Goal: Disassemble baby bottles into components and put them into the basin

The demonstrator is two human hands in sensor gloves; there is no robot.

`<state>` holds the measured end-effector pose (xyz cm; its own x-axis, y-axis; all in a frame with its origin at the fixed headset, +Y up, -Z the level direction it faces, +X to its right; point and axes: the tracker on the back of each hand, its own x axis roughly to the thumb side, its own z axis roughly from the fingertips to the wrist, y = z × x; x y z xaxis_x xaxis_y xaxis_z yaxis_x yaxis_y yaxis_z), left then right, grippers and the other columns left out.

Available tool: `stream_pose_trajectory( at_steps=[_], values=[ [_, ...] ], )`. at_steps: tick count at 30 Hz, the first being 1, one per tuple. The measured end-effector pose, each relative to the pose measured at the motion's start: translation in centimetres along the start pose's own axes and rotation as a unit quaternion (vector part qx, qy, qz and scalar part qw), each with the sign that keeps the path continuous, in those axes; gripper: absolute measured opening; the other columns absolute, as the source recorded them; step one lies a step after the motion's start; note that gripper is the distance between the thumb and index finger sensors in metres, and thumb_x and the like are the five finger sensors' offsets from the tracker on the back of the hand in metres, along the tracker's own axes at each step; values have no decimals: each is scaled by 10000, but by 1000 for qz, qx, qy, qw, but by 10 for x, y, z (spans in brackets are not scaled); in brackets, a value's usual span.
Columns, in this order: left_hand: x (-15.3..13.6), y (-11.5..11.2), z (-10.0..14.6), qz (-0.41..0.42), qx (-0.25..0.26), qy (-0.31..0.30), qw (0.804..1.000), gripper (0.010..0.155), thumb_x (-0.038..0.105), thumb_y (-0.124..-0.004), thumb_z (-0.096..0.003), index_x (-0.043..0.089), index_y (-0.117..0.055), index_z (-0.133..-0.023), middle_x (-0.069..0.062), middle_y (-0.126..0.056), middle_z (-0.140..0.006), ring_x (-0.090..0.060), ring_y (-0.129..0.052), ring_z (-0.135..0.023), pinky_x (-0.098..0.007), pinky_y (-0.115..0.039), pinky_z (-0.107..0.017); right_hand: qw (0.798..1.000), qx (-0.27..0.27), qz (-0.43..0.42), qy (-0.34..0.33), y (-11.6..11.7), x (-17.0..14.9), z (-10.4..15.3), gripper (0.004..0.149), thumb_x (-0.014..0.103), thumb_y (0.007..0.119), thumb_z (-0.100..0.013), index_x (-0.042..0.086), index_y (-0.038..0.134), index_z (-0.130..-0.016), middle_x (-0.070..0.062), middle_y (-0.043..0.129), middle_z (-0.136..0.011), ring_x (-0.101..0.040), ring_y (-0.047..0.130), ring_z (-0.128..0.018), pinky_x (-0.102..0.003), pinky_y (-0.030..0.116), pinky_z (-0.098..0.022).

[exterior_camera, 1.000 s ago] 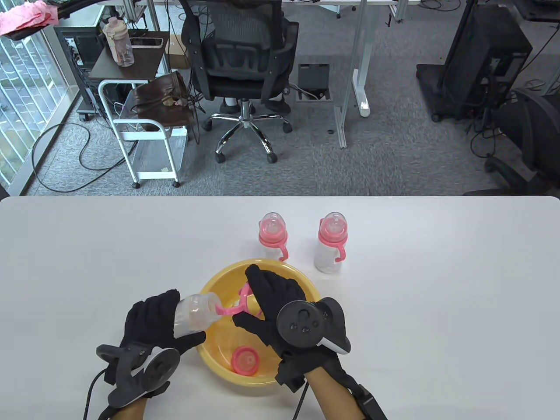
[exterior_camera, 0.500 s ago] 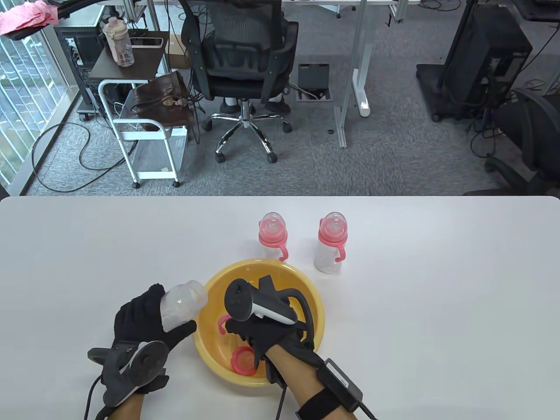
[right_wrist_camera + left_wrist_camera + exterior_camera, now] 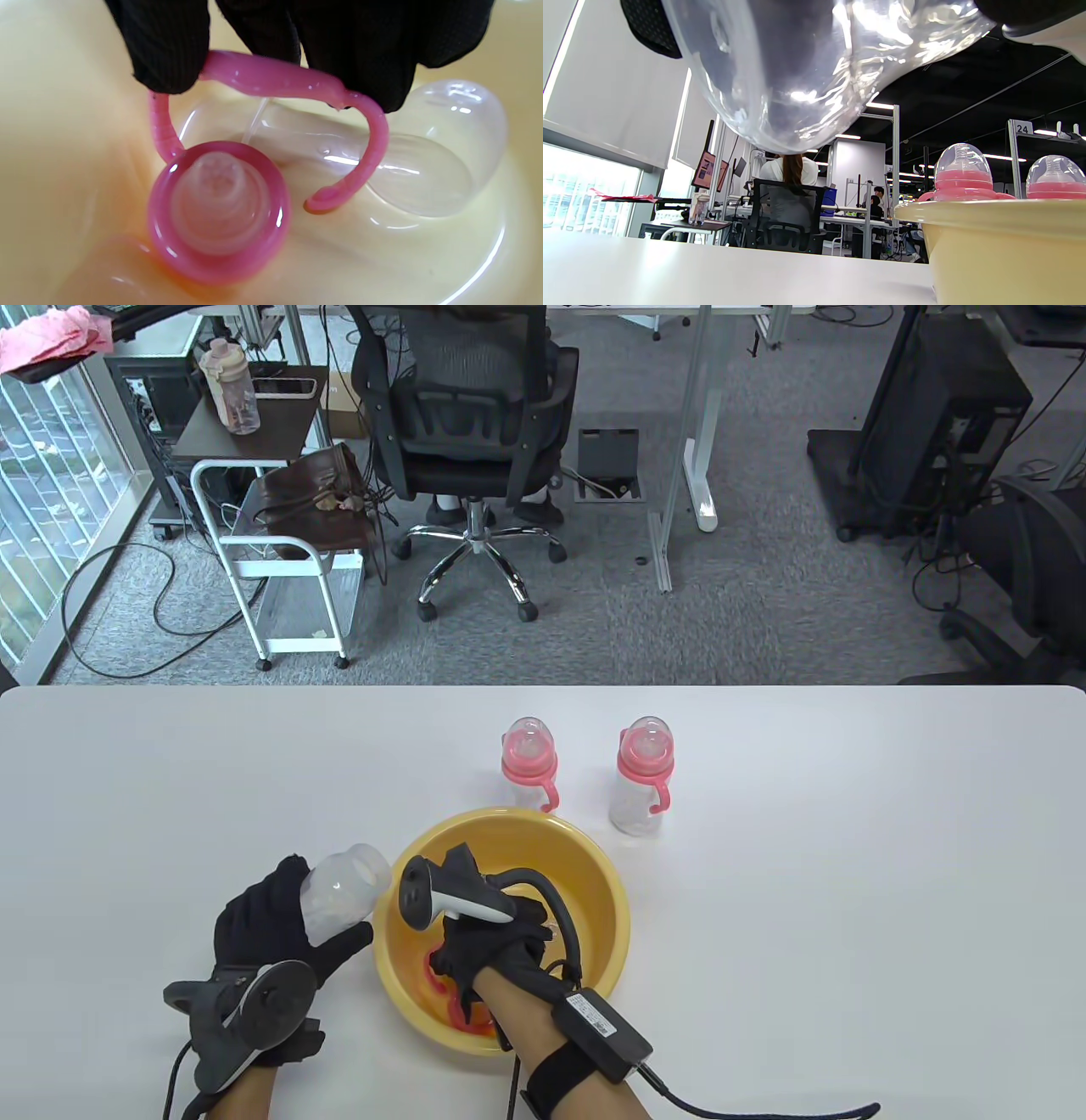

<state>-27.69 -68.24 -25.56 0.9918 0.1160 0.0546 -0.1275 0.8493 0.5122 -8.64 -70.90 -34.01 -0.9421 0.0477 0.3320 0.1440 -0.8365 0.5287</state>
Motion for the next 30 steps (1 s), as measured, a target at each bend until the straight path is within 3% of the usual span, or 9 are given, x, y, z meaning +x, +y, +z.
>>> stream_pose_trajectory(
  at_steps=[11, 16, 20, 25, 30],
  values=[
    [0, -2, 0, -4, -8, -3, 1000, 989, 759, -654, -329, 92, -577, -1056, -140, -812, -954, -332, -931, -843, -564, -725, -677, 998, 66, -13, 7, 10, -2, -5, 715, 478, 731, -566, 33, 597, -1109, -363, 743, -982, -592, 824, -845, -722, 623, -653],
    [1, -2, 0, -6, -12, -5, 1000, 989, 759, -654, -330, 93, -575, -1057, -140, -813, -953, -331, -932, -843, -564, -725, -677, 998, 53, -26, -4, 7, -4, -3, 735, 487, 718, -570, 51, 541, -1135, -357, 649, -1054, -613, 754, -893, -735, 577, -673],
    [2, -3, 0, -5, -16, -5, 1000, 989, 759, -654, -331, 93, -572, -1058, -139, -812, -954, -332, -930, -845, -565, -724, -678, 998, 9, -58, -25, -4, -14, 12, 735, 485, 715, -568, 57, 530, -1136, -349, 625, -1068, -612, 734, -905, -735, 567, -678],
    [4, -5, 1, -10, -20, -13, 1000, 995, 757, -654, -330, 87, -569, -1060, -143, -810, -955, -336, -930, -842, -567, -724, -677, 988, -91, -111, -52, -16, -43, 45, 739, 478, 721, -561, 62, 519, -1137, -351, 572, -1092, -628, 673, -939, -746, 535, -689],
    [7, -5, 0, -9, -28, -21, 999, 1012, 747, -654, -341, 81, -513, -1089, -149, -808, -959, -341, -938, -833, -570, -729, -670, 970, -200, -119, -74, -7, -86, 80, 761, 487, 702, -560, 88, 458, -1160, -348, 411, -1155, -643, 491, -1027, -800, 380, -710]
  ],
)
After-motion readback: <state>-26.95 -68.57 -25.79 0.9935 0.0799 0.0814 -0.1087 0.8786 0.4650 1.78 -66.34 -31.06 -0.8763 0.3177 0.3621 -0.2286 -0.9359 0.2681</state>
